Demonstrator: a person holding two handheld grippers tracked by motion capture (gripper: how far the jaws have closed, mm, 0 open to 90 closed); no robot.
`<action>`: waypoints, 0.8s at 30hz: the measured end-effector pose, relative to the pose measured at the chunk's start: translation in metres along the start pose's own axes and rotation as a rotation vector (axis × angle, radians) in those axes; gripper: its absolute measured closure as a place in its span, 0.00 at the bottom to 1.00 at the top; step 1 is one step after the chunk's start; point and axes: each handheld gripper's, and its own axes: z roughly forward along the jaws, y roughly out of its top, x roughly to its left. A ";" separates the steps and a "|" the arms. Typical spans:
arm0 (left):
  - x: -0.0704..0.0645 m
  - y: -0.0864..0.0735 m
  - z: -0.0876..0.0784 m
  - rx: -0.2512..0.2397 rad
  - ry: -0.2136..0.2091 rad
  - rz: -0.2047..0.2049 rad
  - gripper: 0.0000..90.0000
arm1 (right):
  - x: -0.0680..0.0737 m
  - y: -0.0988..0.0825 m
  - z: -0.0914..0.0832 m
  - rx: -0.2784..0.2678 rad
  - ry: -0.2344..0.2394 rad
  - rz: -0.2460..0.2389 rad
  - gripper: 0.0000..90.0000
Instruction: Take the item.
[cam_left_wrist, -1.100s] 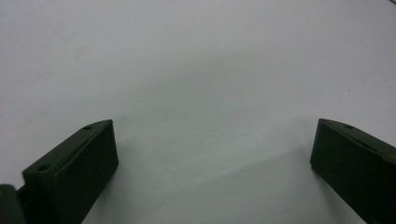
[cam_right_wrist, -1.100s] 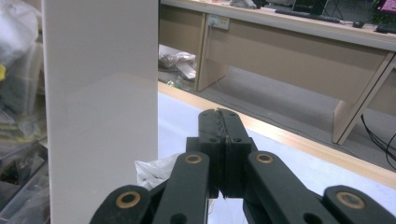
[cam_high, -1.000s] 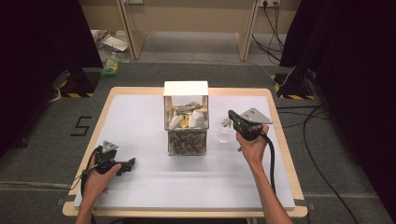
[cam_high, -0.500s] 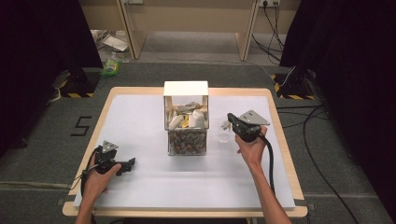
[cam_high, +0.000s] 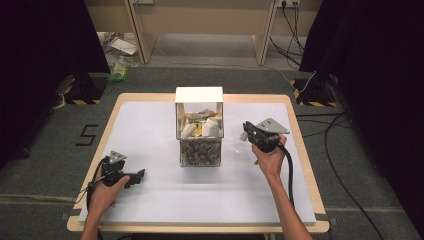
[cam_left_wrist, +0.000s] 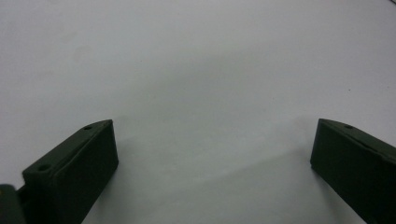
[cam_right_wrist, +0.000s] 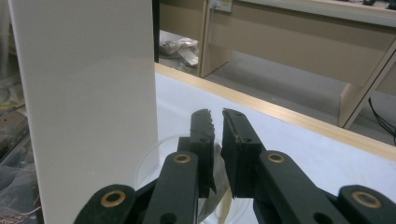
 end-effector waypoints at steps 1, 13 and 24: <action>0.000 0.000 0.000 0.000 0.000 0.000 0.00 | 0.000 0.000 0.000 0.000 0.002 0.006 0.91; 0.000 0.000 0.000 0.000 0.000 0.000 0.00 | 0.000 0.003 -0.004 -0.014 0.001 0.008 0.84; 0.000 0.000 0.000 0.000 0.000 0.000 0.00 | 0.002 0.012 -0.010 -0.032 -0.005 0.037 0.60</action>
